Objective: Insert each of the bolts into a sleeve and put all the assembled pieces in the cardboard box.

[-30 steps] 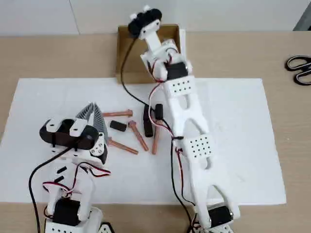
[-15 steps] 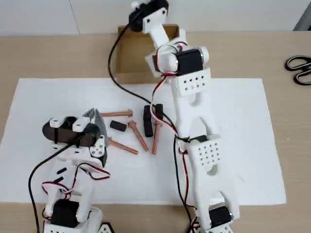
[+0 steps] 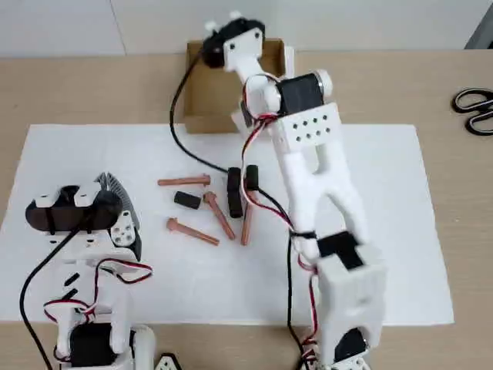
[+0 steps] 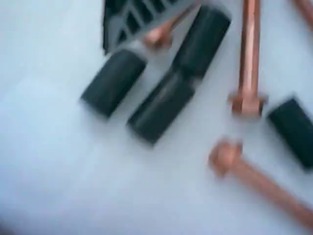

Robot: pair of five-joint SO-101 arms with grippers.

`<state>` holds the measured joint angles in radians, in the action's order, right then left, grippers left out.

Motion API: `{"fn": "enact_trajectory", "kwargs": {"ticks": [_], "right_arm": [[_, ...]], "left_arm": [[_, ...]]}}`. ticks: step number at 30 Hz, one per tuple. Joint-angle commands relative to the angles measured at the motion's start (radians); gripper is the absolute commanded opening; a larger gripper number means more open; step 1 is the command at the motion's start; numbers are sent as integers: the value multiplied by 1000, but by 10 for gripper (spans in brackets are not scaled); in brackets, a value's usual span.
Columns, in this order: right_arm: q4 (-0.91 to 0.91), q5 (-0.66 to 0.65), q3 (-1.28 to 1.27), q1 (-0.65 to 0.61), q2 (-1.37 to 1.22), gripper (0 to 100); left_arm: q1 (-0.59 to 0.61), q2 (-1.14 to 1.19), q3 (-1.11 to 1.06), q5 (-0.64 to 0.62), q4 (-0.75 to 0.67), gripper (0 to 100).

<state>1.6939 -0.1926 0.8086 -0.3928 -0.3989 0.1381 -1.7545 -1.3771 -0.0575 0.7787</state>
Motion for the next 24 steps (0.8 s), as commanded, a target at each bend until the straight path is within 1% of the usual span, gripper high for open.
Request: {"fn": "enact_trajectory", "kwargs": {"ticks": [1,4,7,9,12,17,19,24], "right_arm": [[-2,69,-141,-4,131,231],[-12,245,-146,7,136,231],[-15,411,-150,10,133,231],[-15,474,-152,2,113,231],[-13,505,-152,-12,77,231],[-10,505,-152,-24,-19,231],[-10,505,-152,-33,-47,231],[-10,506,-152,-64,-101,231]], "left_arm": [[9,-5,44,-5,55,6],[9,-6,45,-12,155,6],[14,-6,45,-100,213,6],[49,-6,48,-158,210,6],[101,-6,61,-218,203,6],[146,-3,56,-216,207,6],[147,-2,56,-195,216,6],[153,-5,56,-175,296,6]]}}
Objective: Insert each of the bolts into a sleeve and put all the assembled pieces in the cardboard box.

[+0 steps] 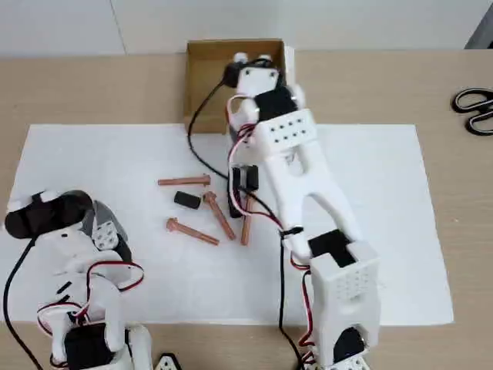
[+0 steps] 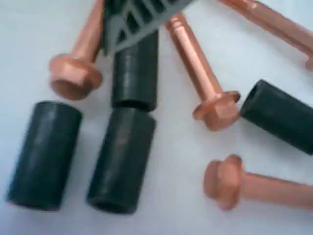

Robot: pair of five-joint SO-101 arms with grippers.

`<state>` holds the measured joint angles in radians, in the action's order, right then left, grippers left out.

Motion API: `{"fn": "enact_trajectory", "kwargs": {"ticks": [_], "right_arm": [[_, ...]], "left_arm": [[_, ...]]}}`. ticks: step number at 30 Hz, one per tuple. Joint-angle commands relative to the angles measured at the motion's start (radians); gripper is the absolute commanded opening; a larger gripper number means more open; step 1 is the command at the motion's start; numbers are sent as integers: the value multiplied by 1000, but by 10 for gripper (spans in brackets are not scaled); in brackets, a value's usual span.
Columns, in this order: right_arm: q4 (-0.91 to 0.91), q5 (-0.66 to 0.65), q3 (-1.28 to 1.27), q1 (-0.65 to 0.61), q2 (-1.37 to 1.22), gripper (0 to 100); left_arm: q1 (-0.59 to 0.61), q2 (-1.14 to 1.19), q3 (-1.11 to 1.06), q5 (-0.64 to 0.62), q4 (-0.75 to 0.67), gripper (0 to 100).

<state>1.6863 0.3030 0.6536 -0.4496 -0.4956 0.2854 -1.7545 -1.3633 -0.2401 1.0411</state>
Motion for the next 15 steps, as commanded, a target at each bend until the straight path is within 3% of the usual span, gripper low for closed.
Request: {"fn": "enact_trajectory", "kwargs": {"ticks": [1,7,15], "right_arm": [[-5,12,5,-7,-16,231],[-47,87,5,1,-114,231],[-173,89,5,1,-193,231]], "left_arm": [[6,-6,42,6,43,6],[6,-6,45,5,44,6],[6,-6,45,5,44,6]]}}
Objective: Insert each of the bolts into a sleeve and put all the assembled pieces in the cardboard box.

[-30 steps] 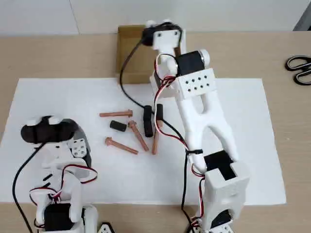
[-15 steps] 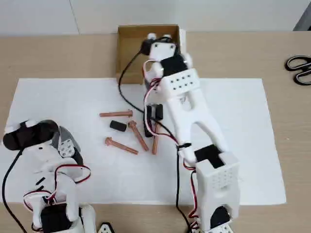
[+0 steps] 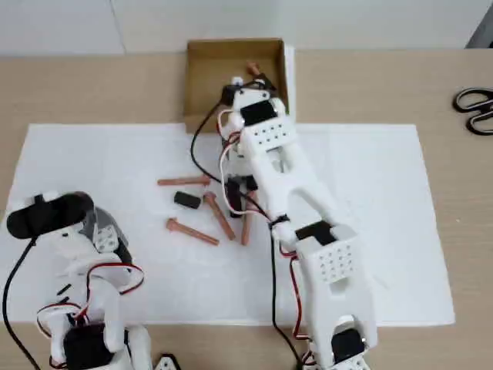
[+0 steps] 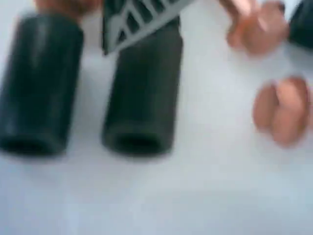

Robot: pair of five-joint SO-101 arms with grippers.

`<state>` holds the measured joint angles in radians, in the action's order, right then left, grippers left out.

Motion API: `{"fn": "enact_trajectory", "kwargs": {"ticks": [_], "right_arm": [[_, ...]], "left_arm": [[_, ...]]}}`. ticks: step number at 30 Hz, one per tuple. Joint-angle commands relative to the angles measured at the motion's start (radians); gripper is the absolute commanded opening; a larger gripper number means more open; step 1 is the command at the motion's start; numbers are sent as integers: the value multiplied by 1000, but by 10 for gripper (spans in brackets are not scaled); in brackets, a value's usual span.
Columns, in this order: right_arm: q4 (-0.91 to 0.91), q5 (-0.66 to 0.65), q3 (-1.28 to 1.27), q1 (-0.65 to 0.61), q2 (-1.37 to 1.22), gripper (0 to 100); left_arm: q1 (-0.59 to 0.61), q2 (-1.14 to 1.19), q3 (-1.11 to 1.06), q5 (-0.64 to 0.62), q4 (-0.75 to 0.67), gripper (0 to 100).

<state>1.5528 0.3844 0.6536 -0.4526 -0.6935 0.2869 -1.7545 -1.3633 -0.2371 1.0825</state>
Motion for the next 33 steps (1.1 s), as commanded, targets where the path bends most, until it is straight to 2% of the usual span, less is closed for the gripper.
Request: {"fn": "enact_trajectory", "kwargs": {"ticks": [1,7,23,25,29,33], "right_arm": [[-51,8,5,4,4,231],[-108,8,5,4,-1,231],[-108,9,9,5,-131,226],[-120,8,9,5,-133,185],[-140,5,9,19,-133,21],[-134,6,5,45,-142,9]], "left_arm": [[5,-6,45,2,3,6],[5,-8,45,2,3,6],[5,-8,45,2,3,6],[5,-8,45,2,3,6],[5,-8,45,2,3,6],[5,-8,45,2,3,6]]}}
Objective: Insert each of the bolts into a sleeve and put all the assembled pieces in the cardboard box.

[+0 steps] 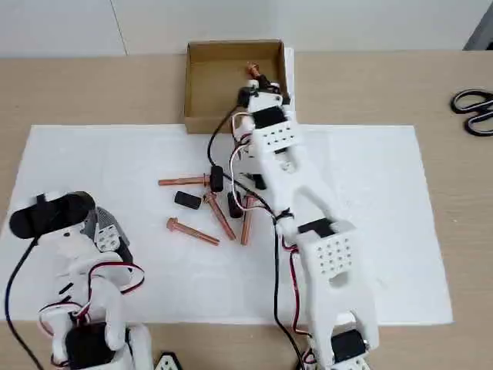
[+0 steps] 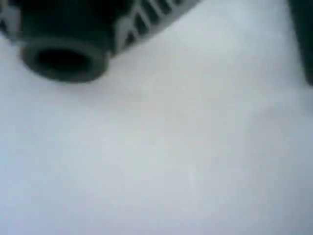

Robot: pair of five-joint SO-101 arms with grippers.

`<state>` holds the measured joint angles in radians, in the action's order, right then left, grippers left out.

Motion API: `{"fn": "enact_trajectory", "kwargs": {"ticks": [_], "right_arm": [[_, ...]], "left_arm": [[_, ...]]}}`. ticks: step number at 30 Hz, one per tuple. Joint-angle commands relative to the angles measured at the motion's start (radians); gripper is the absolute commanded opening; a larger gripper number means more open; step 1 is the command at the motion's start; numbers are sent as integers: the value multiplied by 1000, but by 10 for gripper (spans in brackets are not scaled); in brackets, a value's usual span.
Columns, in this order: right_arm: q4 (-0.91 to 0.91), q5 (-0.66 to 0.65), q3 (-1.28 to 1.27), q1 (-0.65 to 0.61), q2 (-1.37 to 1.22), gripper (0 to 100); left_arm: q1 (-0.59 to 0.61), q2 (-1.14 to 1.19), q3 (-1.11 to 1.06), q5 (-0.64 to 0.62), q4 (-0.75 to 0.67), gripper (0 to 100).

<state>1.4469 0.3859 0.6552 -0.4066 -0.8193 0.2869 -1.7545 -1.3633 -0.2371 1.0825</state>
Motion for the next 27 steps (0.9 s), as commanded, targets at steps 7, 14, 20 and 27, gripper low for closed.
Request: {"fn": "enact_trajectory", "kwargs": {"ticks": [7,14,20,27], "right_arm": [[125,5,9,62,71,4],[234,3,3,64,285,4],[237,0,-20,61,467,4],[217,-23,-269,48,774,6]], "left_arm": [[-2,-8,47,3,-9,6],[-137,-2,48,6,-21,6],[-288,0,42,6,-43,6],[-290,0,42,6,-44,6]]}}
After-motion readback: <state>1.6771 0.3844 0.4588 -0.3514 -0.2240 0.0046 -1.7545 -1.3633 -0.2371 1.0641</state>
